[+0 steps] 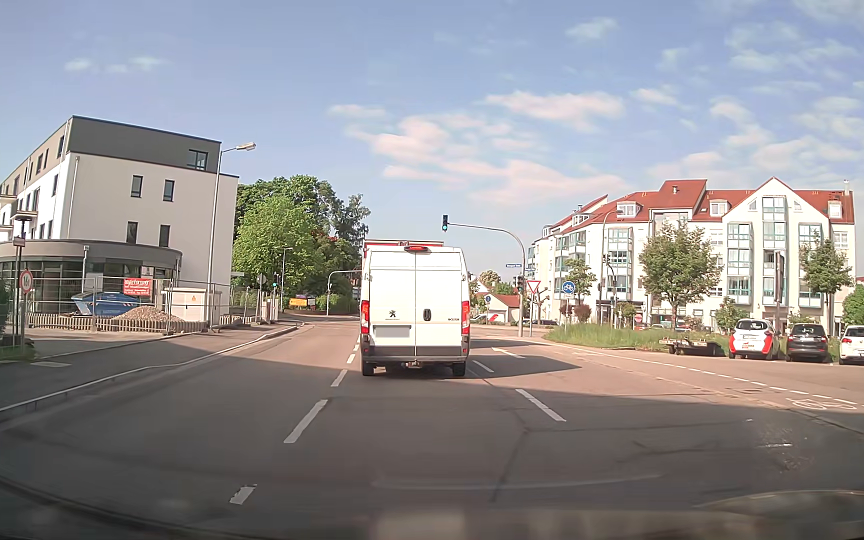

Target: Follow the waypoints while adhering to traffic rules and regulations

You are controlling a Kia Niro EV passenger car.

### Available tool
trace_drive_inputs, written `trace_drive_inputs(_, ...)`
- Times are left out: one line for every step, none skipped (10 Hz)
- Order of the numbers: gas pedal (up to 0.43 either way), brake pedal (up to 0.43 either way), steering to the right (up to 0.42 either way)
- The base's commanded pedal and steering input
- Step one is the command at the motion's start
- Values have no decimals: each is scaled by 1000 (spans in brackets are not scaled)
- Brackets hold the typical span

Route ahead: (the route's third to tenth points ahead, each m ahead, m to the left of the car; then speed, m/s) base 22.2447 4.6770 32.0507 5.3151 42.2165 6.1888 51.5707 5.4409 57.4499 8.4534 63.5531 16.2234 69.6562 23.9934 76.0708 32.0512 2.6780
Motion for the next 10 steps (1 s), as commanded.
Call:
trace_drive_inputs(0,159,-27)
trace_drive_inputs(0,140,-29)
trace_drive_inputs(0,134,-32)
trace_drive_inputs(0,134,-35)
trace_drive_inputs(0,128,-39)
trace_drive_inputs(0,128,-43)
trace_drive_inputs(0,122,-45)
trace_drive_inputs(0,104,-45)
trace_drive_inputs(0,98,-45)
trace_drive_inputs(0,85,-46)
